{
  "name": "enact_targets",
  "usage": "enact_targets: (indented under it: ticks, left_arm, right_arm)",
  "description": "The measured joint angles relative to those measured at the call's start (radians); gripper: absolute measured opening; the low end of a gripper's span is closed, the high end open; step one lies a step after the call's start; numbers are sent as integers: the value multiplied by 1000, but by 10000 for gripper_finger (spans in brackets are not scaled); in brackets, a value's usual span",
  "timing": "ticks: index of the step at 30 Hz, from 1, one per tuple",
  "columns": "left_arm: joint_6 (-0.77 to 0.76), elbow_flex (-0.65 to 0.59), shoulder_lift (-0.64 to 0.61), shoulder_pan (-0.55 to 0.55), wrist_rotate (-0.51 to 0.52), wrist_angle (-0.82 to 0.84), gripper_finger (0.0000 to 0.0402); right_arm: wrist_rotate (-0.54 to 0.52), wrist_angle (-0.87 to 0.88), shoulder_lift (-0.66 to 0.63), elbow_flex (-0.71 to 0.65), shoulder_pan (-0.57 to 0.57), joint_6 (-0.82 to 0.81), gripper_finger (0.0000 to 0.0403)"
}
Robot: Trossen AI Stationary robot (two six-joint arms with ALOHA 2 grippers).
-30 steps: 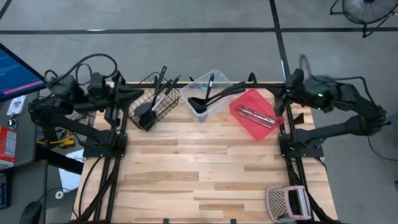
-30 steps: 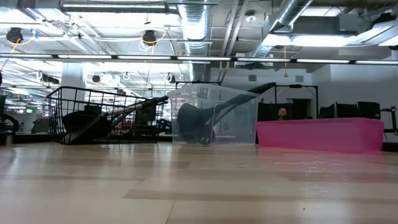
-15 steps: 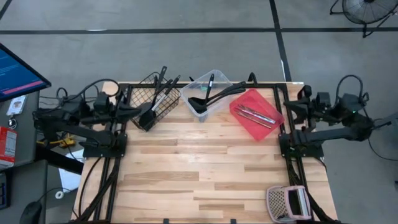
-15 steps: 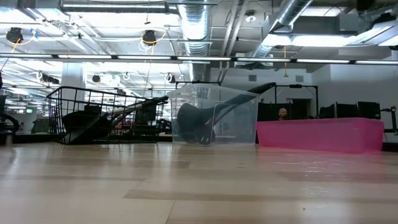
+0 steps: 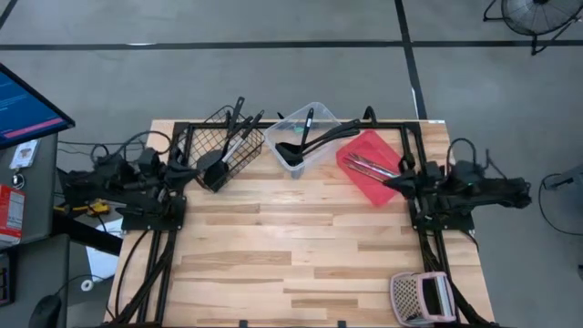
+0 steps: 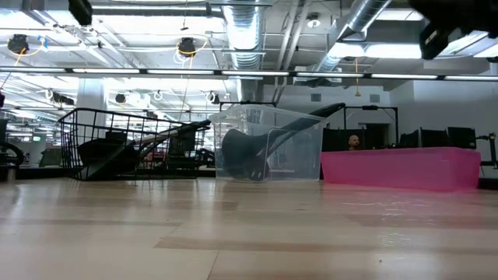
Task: Pick & Place Kitchen Items
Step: Return to Home Position
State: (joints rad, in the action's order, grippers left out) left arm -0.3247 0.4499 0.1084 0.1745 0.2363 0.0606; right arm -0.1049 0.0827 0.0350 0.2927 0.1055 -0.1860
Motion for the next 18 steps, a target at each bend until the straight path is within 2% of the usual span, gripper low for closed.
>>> enact_targets:
  ticks: [3, 8, 15, 18]
  left_arm:
    - [-3, -70, -55, 0, 0, -17, 1]
    - [-5, -174, -108, 0, 10, -33, 1]
    - [-4, -296, -108, 0, 28, -96, 1]
    - [-20, -346, -108, 0, 0, -128, 1]
  right_arm:
    - [11, -152, -10, -93, 0, -35, 0]
    - [11, -252, -26, -204, 0, -79, 0]
    - [6, -268, -30, -280, -1, -111, 0]
    - [3, -256, -30, -285, -1, -134, 0]
